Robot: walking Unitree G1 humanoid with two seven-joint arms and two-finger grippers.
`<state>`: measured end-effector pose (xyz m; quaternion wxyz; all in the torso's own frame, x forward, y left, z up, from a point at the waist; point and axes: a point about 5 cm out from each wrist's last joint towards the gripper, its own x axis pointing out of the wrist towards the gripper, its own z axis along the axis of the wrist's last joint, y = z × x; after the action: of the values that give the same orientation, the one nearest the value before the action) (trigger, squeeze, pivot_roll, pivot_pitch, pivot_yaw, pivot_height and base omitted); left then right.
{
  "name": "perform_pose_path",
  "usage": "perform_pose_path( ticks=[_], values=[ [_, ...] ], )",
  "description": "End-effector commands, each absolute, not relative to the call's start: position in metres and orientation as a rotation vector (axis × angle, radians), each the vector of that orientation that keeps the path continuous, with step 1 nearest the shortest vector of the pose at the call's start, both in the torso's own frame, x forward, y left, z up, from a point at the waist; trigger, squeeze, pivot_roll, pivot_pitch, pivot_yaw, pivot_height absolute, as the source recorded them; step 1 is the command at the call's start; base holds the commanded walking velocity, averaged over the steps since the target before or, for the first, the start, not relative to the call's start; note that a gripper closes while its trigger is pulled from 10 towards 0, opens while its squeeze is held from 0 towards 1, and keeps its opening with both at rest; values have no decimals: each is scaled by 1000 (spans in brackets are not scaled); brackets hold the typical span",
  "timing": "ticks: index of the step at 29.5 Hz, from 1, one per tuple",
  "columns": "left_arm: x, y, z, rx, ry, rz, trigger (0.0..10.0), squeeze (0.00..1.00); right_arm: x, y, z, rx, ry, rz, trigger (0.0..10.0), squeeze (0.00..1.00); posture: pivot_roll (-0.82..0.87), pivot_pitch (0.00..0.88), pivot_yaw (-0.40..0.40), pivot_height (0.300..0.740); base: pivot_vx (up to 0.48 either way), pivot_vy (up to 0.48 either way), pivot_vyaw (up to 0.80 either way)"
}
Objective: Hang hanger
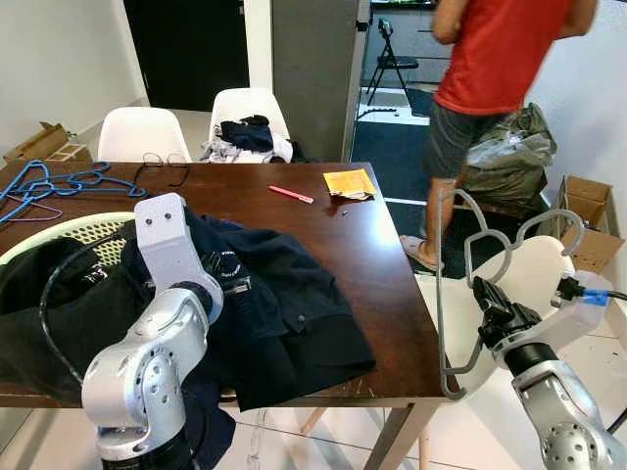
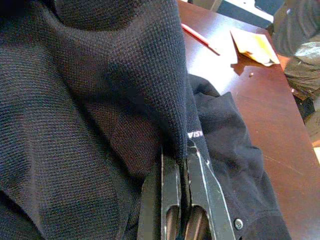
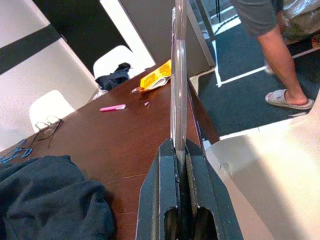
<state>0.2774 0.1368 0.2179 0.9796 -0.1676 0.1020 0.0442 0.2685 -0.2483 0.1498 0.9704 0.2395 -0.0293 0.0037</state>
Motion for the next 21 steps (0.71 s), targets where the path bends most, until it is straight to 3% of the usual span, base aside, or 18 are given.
perform_pose_path(
  ticks=[1, 7, 9, 10, 11, 12, 13, 15, 21],
  values=[
    [274, 124, 202, -405, 266, 59, 0, 0, 269, -248, 156, 473, -80, 14, 10000, 0, 12, 46, 4, 740, 0, 0, 0],
    [280, 126, 204, -426, 254, 38, 0, 0, 270, -249, 155, 477, -82, 11, 10000, 0, 11, 38, 7, 740, 0, 0, 0],
    [301, 116, 250, -454, 55, -190, 0, 0, 271, -249, 154, 489, -88, 4, 10000, 0, 9, 3, 11, 740, 0, 0, 0],
    [301, 116, 250, -454, 55, -190, 0, 0, 271, -249, 154, 489, -88, 4, 10000, 0, 9, 3, 11, 740, 0, 0, 0],
    [307, 109, 284, -473, -84, -342, 0, 0, 272, -249, 153, 503, -94, -3, 10000, 0, 11, 0, 14, 740, 0, 0, 0],
    [298, 95, 355, -479, -363, -657, 0, 0, 273, -252, 151, 530, -103, -20, 10000, 0, 13, 0, 16, 740, 0, 0, 0],
    [298, 95, 355, -479, -363, -657, 0, 0, 273, -252, 151, 530, -103, -20, 10000, 0, 13, 0, 16, 740, 0, 0, 0],
    [276, 86, 409, -475, -566, -894, 0, 0, 274, -253, 150, 543, -107, -31, 10000, 0, 10, 0, 20, 740, 0, 0, 0],
    [271, 90, 441, -409, -671, -936, 0, 0, 274, -254, 149, 543, -108, -35, 10000, 0, 8, 0, 25, 740, 0, 0, 0]
  ],
)
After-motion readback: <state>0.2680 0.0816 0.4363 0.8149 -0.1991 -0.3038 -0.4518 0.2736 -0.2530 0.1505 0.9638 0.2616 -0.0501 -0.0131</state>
